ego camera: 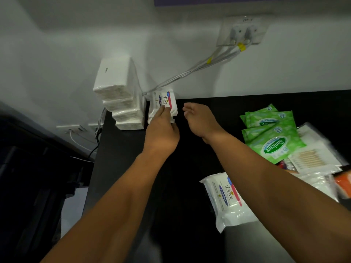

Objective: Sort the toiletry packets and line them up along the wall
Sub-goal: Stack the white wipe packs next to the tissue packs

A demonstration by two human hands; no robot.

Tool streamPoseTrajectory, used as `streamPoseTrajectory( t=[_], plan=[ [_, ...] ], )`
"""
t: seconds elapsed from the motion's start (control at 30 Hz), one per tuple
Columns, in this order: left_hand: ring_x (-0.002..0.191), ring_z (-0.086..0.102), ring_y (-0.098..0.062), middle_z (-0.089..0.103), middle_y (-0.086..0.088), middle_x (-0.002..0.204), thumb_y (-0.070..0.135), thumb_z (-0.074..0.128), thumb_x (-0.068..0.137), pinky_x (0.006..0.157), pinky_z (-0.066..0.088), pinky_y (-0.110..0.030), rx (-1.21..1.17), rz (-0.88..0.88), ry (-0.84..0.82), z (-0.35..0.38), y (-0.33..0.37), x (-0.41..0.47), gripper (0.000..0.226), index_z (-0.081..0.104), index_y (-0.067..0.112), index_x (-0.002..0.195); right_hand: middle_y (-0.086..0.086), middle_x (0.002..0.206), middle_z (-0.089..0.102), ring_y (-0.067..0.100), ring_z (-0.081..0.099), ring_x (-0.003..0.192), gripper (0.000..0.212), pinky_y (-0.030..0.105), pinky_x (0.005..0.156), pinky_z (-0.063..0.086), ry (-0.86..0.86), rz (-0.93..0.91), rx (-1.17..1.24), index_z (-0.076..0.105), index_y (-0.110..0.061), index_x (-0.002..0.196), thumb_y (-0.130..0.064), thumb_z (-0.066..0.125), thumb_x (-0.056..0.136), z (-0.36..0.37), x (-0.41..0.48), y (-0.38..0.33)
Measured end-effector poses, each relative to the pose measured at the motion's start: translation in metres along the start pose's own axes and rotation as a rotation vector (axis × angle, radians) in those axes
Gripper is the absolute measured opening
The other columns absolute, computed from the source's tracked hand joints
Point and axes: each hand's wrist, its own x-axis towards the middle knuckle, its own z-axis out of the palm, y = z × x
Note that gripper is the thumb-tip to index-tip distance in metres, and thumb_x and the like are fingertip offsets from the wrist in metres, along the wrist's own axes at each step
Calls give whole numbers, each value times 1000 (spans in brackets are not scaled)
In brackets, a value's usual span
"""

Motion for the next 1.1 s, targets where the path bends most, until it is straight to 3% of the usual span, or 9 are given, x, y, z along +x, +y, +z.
streamPoseTrajectory(
  t=[0.1,0.2,0.37,0.53,0.67,0.93,1.1],
  plan=[
    [126,54,-28,58,-15,135,8,57,92,105,42,-29,-42,23,10,5,19,-29,45,54,3,136,0,143,53,14,50,131,42,31,113,37,-92,6,-64,47,-15,143,-9,45,102,-17,-26,14],
    [126,55,-26,58,-13,137,14,60,93,106,46,-38,-44,-2,-56,18,32,-57,49,52,5,140,4,136,59,16,54,127,39,30,109,41,-157,-37,-129,52,-12,138,-6,46,100,-34,-51,36],
    [125,53,-23,56,-9,135,30,64,93,103,47,-37,11,-119,-255,44,46,-105,56,47,10,143,3,124,66,16,60,117,33,18,98,41,-168,-140,-319,64,-12,127,-7,46,99,-65,-93,77],
    [139,36,-25,42,-4,150,65,71,76,113,37,-41,87,-176,-499,61,59,-135,99,32,16,153,1,129,64,16,60,117,38,30,100,47,-248,-177,-474,59,-20,132,-18,60,94,-85,-126,109],
    [137,32,-22,37,3,150,84,72,48,114,31,-42,280,-135,-579,71,68,-146,130,27,20,153,2,144,50,18,45,132,66,27,109,33,-388,-298,-688,44,-18,144,-19,71,84,-86,-142,121],
    [107,45,-14,44,8,119,70,76,41,96,47,-37,352,-112,-512,81,73,-147,106,40,30,131,3,147,46,20,41,134,75,30,109,32,-403,-423,-738,34,-17,149,-24,72,85,-88,-138,125],
    [90,57,-11,40,5,120,47,86,55,72,48,-24,299,-51,-366,66,79,-140,88,43,24,128,4,148,45,22,48,130,92,39,104,44,-282,-315,-419,14,-23,155,-31,72,84,-86,-136,121]
  ],
)
